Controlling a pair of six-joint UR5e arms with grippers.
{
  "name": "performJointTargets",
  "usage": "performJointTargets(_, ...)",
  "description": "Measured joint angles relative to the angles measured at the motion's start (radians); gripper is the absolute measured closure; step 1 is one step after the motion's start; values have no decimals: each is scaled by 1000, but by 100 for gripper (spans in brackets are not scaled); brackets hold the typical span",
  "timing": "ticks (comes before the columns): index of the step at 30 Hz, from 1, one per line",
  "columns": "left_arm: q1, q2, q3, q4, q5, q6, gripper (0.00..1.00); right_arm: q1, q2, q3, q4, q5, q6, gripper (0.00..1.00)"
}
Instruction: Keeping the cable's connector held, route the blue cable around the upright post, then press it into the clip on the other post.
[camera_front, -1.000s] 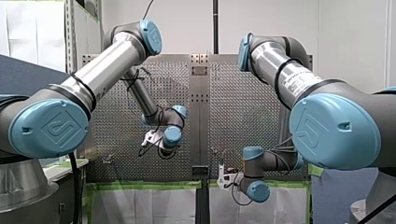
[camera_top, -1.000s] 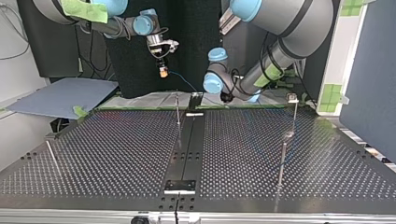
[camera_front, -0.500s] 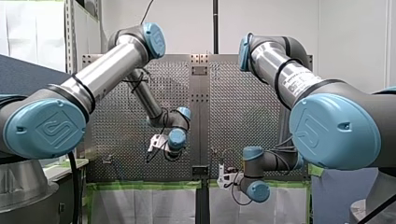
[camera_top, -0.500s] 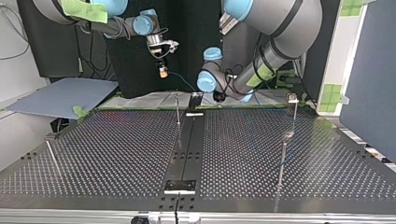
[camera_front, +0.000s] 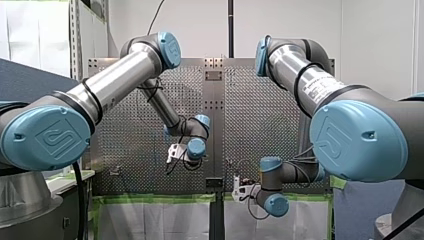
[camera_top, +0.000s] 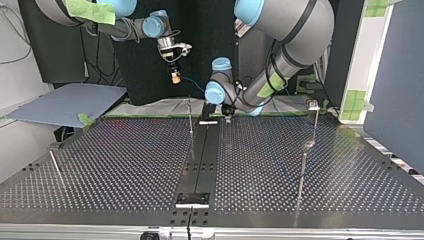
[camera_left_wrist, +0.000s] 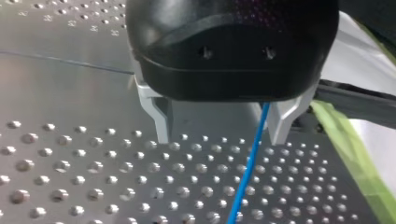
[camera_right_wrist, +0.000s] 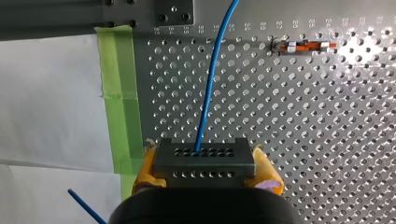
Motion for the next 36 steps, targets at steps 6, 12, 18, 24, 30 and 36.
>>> performJointTargets(6,-2,-52,29,-49,15,0,0,-3,0,0,-4,-6,1,100)
performJointTargets(12,-3,-75,34,-52,35,-11,0,-4,0,0,-5,-7,1,100)
performJointTargets(18,-6,-93,35,-29,87,-49,0,-5,0,0,-4,-10,0,100)
performJointTargets(24,-11,-115,35,-21,149,-74,0,-5,0,0,-5,-18,0,100)
performJointTargets(30,-14,-119,35,-19,212,-87,0,-7,0,0,-4,-29,0,100)
performJointTargets(36,-26,-119,35,-18,278,-103,0,-8,0,0,-1,-31,-2,100)
